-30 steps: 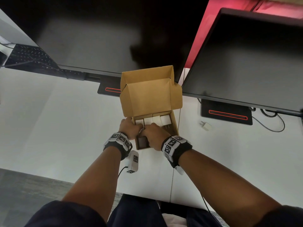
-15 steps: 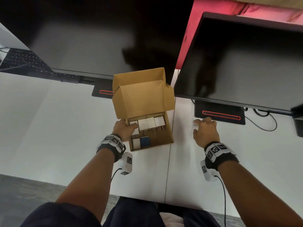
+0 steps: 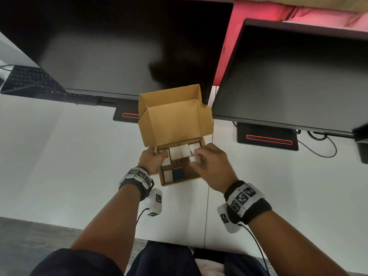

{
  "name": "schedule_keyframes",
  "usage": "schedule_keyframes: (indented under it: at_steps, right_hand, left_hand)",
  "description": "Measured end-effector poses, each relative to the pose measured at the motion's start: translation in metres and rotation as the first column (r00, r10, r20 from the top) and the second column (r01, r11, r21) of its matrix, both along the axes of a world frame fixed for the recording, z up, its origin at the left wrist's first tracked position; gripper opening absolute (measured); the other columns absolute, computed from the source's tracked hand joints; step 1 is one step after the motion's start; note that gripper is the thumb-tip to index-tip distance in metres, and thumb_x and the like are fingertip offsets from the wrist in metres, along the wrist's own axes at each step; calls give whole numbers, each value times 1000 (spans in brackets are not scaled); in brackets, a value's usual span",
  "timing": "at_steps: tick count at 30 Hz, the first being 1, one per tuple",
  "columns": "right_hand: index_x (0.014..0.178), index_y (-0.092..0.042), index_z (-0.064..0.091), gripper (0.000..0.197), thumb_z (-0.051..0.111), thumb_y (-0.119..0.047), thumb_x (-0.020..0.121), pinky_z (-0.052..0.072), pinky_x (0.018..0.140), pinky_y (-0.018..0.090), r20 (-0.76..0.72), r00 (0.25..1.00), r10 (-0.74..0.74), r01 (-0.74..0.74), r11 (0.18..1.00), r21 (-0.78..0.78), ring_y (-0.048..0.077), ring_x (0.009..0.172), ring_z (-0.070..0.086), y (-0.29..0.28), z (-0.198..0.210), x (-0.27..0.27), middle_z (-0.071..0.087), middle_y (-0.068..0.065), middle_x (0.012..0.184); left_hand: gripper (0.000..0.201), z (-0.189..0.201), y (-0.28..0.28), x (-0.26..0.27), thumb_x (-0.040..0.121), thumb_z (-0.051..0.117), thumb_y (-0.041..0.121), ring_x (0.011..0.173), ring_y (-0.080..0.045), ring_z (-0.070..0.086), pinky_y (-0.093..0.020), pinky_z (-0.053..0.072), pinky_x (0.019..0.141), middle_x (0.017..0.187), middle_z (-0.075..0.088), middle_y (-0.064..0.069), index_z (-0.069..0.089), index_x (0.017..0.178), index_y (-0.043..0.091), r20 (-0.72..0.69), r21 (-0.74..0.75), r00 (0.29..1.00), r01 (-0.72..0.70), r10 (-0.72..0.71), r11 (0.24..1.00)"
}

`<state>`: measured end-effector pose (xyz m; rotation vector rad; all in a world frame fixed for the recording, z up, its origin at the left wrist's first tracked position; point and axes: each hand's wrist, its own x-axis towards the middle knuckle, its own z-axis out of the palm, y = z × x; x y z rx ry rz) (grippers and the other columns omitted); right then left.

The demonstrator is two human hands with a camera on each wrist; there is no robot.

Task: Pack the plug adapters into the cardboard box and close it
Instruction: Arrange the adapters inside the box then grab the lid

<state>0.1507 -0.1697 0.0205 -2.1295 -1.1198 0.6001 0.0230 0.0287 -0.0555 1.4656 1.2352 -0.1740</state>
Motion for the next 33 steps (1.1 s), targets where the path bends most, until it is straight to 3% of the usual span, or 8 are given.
schedule_keyframes:
  at_steps: [3,10,14,18,21,26,30,33]
  right_hand:
    - [92,-21,54,13,66,-26,92,49,82,29,30,993,112,-100,960,-262,17,90,53,23,-14,-14,53,0,102]
    - [107,-9,70,27,74,-27,89,58,89,40,89,972,216,-138,837,-530,30,100,68,47,-43,-20,66,12,111]
    - [100,-10,75,28,77,-33,85,59,88,40,28,987,155,-117,841,-529,27,92,70,46,-45,-19,72,9,99]
    - [96,-10,75,29,75,-38,86,59,85,38,-26,996,88,-89,873,-480,21,85,67,39,-46,-18,71,5,90]
    - [95,-13,71,25,74,-36,87,55,80,33,4,998,63,-57,930,-364,19,84,62,32,-37,-13,65,3,91]
    - [90,-19,66,10,68,-29,90,52,67,21,186,931,-314,324,946,-28,8,71,59,18,-23,12,61,-5,86]
    - [116,-17,59,28,68,-29,92,48,75,19,-242,789,-565,584,811,11,17,98,63,19,-7,37,63,2,117]
    - [112,-36,59,25,59,-47,89,48,104,46,-596,657,-462,577,817,3,25,120,59,30,1,47,59,3,133]
  left_hand:
    - [32,-2,1,-3,74,68,44,102,-36,72,-58,63,97,102,73,-6,66,105,33,21,-42,1000,-11,11,999]
    - [28,10,-3,-7,99,61,22,80,-20,67,-30,53,67,91,69,-1,63,126,21,109,-136,990,-80,95,987]
    - [28,14,0,-6,99,60,21,71,-17,62,-26,51,56,86,63,-1,64,126,17,114,-154,989,-74,93,985]
    - [32,16,-1,-7,98,61,22,97,-26,66,-35,56,71,116,65,-8,63,130,19,116,-135,991,-55,71,989]
    - [34,19,-2,-8,100,60,21,92,-22,67,-35,55,74,116,66,-10,60,134,20,133,-144,988,-55,75,988]
    - [70,26,9,-30,76,57,12,103,-21,62,-43,53,86,109,66,-8,57,144,31,192,-338,973,-55,126,939]
    - [53,40,23,-44,83,40,-11,111,-27,59,-49,52,98,111,67,-8,72,111,20,191,-231,943,-226,272,946]
    - [47,61,27,-37,91,40,-9,119,-29,63,-51,52,105,117,73,-8,76,95,21,264,-147,890,-344,372,927]
